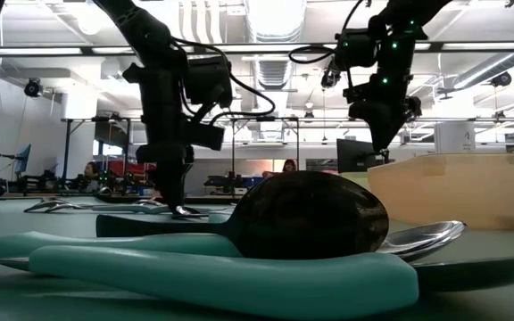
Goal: Sort silverware by color (type)
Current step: Put the blue spoon into the orange bin
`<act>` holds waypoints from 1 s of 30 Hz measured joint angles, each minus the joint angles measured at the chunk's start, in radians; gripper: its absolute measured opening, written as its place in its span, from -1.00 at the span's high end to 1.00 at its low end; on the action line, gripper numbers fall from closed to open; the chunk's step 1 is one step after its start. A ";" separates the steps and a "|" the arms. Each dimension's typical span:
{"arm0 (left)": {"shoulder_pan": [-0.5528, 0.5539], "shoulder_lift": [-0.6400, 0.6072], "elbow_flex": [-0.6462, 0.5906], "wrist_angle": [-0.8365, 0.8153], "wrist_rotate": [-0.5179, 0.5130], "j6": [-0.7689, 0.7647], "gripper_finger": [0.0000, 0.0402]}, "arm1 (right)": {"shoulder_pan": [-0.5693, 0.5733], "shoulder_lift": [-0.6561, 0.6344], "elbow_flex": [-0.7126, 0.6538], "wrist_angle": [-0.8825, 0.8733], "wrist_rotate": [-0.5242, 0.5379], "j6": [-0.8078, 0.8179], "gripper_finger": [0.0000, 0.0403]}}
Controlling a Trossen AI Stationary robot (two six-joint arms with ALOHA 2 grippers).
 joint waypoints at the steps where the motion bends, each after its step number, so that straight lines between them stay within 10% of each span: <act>1: 0.002 -0.009 -0.002 0.001 0.004 -0.019 0.87 | 0.000 0.000 0.000 0.000 0.000 0.011 0.40; 7: 0.015 -0.103 -0.011 0.017 0.018 -0.131 0.87 | 0.000 -0.012 0.000 0.005 -0.047 0.097 0.42; 21: 0.009 -0.268 -0.014 0.349 0.011 -0.370 0.87 | 0.035 -0.042 -0.048 0.410 -0.540 0.173 0.56; 30: 0.019 -0.272 -0.013 0.531 -0.182 -0.603 0.87 | 0.099 -0.042 -0.049 0.690 -0.569 0.288 0.39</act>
